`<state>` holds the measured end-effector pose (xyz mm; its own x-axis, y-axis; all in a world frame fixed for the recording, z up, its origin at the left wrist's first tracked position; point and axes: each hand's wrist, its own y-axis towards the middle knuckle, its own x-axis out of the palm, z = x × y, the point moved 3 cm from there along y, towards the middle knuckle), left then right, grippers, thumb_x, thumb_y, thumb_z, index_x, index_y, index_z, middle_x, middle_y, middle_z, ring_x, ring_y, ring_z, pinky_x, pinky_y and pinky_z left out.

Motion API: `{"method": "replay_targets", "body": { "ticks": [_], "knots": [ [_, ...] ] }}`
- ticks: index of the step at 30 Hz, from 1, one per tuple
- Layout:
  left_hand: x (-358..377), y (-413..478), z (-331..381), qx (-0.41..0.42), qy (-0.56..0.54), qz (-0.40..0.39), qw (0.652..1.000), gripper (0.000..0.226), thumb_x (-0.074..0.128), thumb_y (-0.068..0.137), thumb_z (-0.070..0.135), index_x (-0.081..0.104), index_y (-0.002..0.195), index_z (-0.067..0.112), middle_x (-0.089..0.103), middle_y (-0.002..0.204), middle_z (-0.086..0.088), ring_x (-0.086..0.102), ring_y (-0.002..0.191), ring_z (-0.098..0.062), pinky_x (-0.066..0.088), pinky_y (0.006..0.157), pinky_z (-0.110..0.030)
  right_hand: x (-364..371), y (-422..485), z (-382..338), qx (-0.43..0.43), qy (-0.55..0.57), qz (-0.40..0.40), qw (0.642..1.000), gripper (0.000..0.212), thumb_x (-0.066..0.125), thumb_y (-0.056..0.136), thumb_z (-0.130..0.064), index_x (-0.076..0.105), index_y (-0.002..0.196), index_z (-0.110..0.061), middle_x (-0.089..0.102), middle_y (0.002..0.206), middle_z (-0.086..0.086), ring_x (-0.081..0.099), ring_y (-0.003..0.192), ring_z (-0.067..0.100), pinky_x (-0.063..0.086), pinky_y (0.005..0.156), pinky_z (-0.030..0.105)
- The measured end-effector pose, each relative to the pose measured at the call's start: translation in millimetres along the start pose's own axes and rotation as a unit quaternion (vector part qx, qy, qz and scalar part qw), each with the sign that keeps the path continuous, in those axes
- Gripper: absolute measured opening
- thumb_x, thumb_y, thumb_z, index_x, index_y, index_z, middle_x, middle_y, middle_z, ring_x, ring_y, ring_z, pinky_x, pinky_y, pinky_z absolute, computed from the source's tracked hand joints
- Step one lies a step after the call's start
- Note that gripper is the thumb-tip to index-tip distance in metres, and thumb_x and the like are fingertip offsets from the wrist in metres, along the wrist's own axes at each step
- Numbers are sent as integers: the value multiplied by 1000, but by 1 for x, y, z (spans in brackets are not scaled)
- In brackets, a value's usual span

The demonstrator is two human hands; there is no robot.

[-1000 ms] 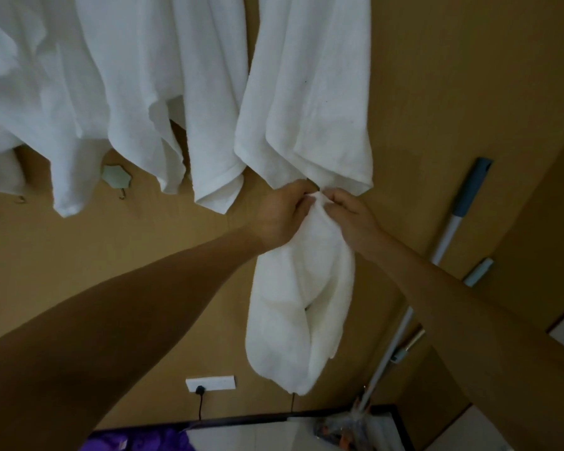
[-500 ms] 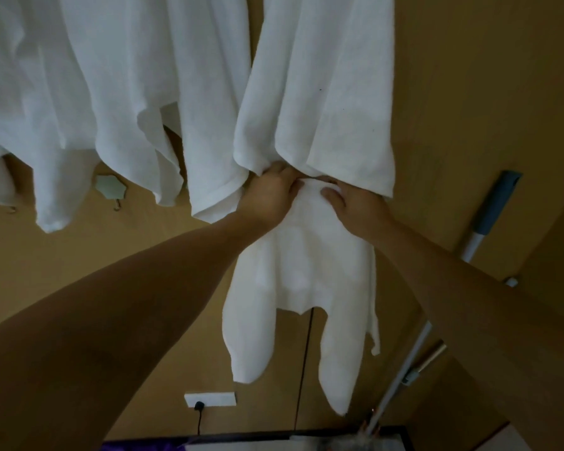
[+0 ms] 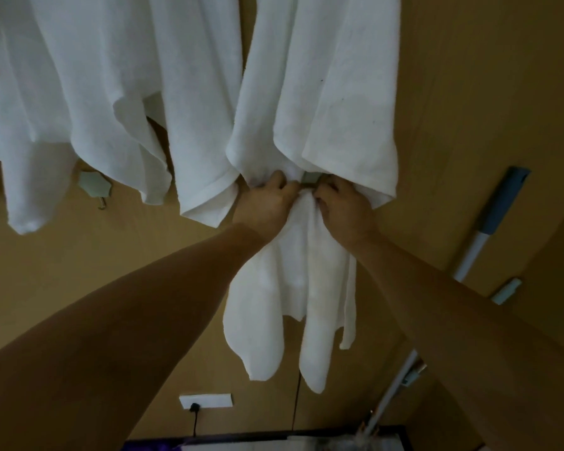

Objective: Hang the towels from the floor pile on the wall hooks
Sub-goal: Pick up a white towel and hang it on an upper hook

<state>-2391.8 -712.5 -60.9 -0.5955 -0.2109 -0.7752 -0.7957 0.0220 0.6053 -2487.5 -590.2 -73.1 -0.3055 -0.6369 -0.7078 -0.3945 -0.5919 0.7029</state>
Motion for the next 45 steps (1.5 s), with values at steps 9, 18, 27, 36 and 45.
{"method": "replay_targets", "body": {
  "ticks": [9, 18, 27, 36, 45],
  "knots": [
    [23, -20, 14, 20, -47, 35, 998, 38, 44, 85, 21, 68, 105, 0, 56, 73, -15, 48, 42, -24, 33, 42, -22, 5, -18, -10, 64, 97, 14, 993, 17, 53, 92, -9, 67, 89, 1, 62, 92, 20, 62, 82, 33, 51, 70, 37],
    [22, -14, 8, -119, -162, -28, 979, 25, 54, 91, 32, 70, 99, 14, 67, 96, -8, 62, 88, -25, 46, 72, -31, 8, -21, -7, 111, 90, 17, 990, 20, 58, 91, -20, 67, 89, -2, 63, 90, 15, 58, 88, 27, 42, 73, 30],
    [33, -3, 14, -197, -272, -106, 936, 28, 52, 91, 11, 63, 66, 4, 63, 70, -11, 60, 70, -26, 42, 64, -29, 10, -15, -6, 154, 103, -30, 982, 24, 53, 96, -19, 68, 92, -2, 67, 91, 13, 63, 83, 24, 49, 68, 33],
    [22, -5, 15, -219, -288, -113, 925, 24, 55, 91, 13, 64, 70, 6, 60, 71, -7, 53, 68, -18, 35, 56, -21, 3, -18, -11, 191, 126, -61, 972, 21, 55, 95, -21, 68, 99, -6, 71, 97, 10, 65, 89, 23, 53, 77, 36],
    [10, -70, 17, -242, -251, -230, 909, 60, 60, 89, 37, 41, 141, 14, 52, 137, -7, 50, 124, -24, 42, 101, -32, 16, -75, -31, 256, 152, -124, 947, 41, 57, 91, -36, 49, 122, -9, 56, 116, 8, 60, 97, 23, 52, 83, 38]
  ]
}}
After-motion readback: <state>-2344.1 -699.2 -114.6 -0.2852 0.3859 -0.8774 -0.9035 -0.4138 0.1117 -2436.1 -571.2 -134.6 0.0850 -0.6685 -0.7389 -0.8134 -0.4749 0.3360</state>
